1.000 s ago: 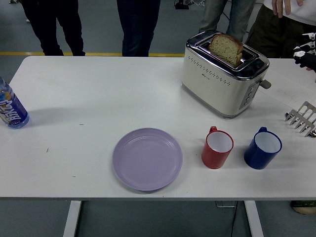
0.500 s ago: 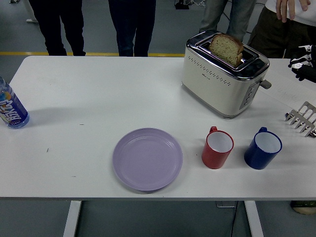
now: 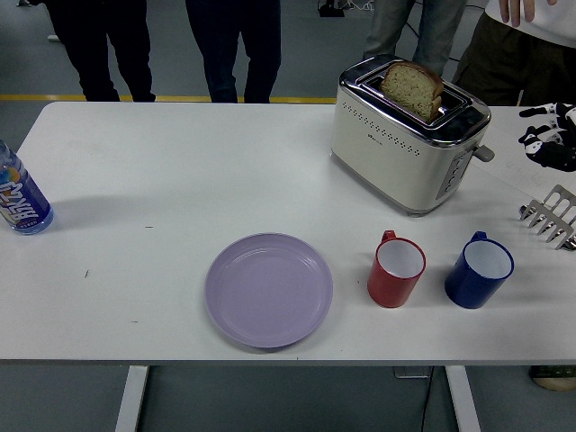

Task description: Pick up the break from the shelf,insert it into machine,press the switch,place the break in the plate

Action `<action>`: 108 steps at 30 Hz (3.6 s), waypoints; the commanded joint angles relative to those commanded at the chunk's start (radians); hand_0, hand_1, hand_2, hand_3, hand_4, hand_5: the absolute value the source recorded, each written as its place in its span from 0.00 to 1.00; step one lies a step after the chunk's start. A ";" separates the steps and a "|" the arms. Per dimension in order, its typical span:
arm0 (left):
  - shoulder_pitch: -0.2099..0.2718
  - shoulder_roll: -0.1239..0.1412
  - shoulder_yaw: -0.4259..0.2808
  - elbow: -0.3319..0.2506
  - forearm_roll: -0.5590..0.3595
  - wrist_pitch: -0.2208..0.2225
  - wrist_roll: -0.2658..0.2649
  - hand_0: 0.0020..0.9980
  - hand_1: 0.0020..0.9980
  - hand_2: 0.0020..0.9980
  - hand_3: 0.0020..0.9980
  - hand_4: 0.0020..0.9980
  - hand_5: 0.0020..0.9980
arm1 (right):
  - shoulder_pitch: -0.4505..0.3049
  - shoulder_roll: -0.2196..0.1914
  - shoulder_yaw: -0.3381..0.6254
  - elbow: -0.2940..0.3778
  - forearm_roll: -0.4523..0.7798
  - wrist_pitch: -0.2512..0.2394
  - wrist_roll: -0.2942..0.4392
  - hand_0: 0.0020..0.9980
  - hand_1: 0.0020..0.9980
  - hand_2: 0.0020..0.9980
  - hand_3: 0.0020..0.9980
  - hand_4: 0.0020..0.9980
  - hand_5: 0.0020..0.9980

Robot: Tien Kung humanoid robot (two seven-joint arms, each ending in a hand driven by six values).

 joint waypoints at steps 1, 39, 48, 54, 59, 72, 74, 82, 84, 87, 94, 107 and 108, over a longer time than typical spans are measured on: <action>0.000 0.000 0.000 0.000 0.001 0.000 0.000 0.40 0.51 0.67 0.79 0.66 1.00 | -0.001 0.000 -0.002 -0.002 -0.004 0.002 -0.001 0.33 0.23 0.42 0.69 0.35 0.00; 0.011 0.003 0.021 0.000 -0.004 -0.003 0.002 0.40 0.51 0.67 0.79 0.66 1.00 | 0.052 0.043 -0.115 -0.083 -0.286 0.038 -0.023 0.34 0.20 0.41 0.69 0.34 0.00; 0.006 0.003 0.027 0.000 -0.013 -0.003 0.001 0.40 0.51 0.67 0.79 0.66 1.00 | 0.057 0.050 -0.127 -0.092 -0.317 0.041 -0.024 0.34 0.20 0.40 0.68 0.34 0.00; 0.005 0.002 0.026 0.000 -0.013 -0.003 0.002 0.40 0.51 0.67 0.79 0.66 1.00 | 0.065 0.057 -0.142 -0.095 -0.326 0.046 -0.026 0.34 0.20 0.40 0.68 0.34 0.00; 0.004 0.002 0.027 0.000 -0.014 -0.003 0.002 0.40 0.51 0.67 0.79 0.66 1.00 | 0.068 0.061 -0.149 -0.103 -0.329 0.048 -0.027 0.34 0.19 0.40 0.68 0.34 0.00; -0.001 0.002 0.029 0.000 -0.017 -0.003 0.001 0.40 0.51 0.67 0.79 0.66 1.00 | 0.072 0.067 -0.155 -0.125 -0.327 0.050 -0.026 0.34 0.19 0.40 0.67 0.34 0.00; -0.001 0.002 0.029 0.000 -0.017 -0.003 0.001 0.40 0.51 0.67 0.79 0.66 1.00 | 0.071 0.068 -0.157 -0.127 -0.326 0.051 -0.026 0.34 0.19 0.40 0.67 0.33 0.00; 0.000 0.001 0.026 0.000 -0.013 -0.003 0.002 0.40 0.51 0.67 0.79 0.66 1.00 | 0.065 0.069 -0.162 -0.122 -0.329 0.052 -0.026 0.34 0.19 0.40 0.67 0.34 0.00; 0.000 0.001 0.026 0.000 -0.013 -0.003 0.002 0.40 0.51 0.67 0.79 0.66 1.00 | 0.064 0.069 -0.163 -0.121 -0.329 0.052 -0.026 0.34 0.19 0.40 0.67 0.34 0.00; 0.002 0.001 0.022 0.000 -0.008 -0.003 0.003 0.40 0.51 0.67 0.79 0.66 1.00 | 0.063 0.072 -0.168 -0.120 -0.331 0.053 -0.026 0.34 0.19 0.40 0.67 0.33 0.00; 0.004 0.002 0.021 0.000 -0.004 -0.003 0.004 0.40 0.51 0.67 0.79 0.66 1.00 | 0.061 0.076 -0.176 -0.124 -0.331 0.055 -0.027 0.34 0.19 0.40 0.67 0.34 0.00; 0.010 0.001 0.013 0.000 0.009 -0.003 0.008 0.40 0.51 0.67 0.79 0.66 1.00 | 0.055 0.094 -0.189 -0.157 -0.328 0.054 -0.025 0.33 0.19 0.40 0.66 0.34 0.00; 0.010 0.001 0.012 0.000 0.010 -0.003 0.008 0.40 0.51 0.67 0.79 0.66 1.00 | 0.054 0.095 -0.189 -0.159 -0.328 0.053 -0.024 0.33 0.19 0.40 0.66 0.34 0.00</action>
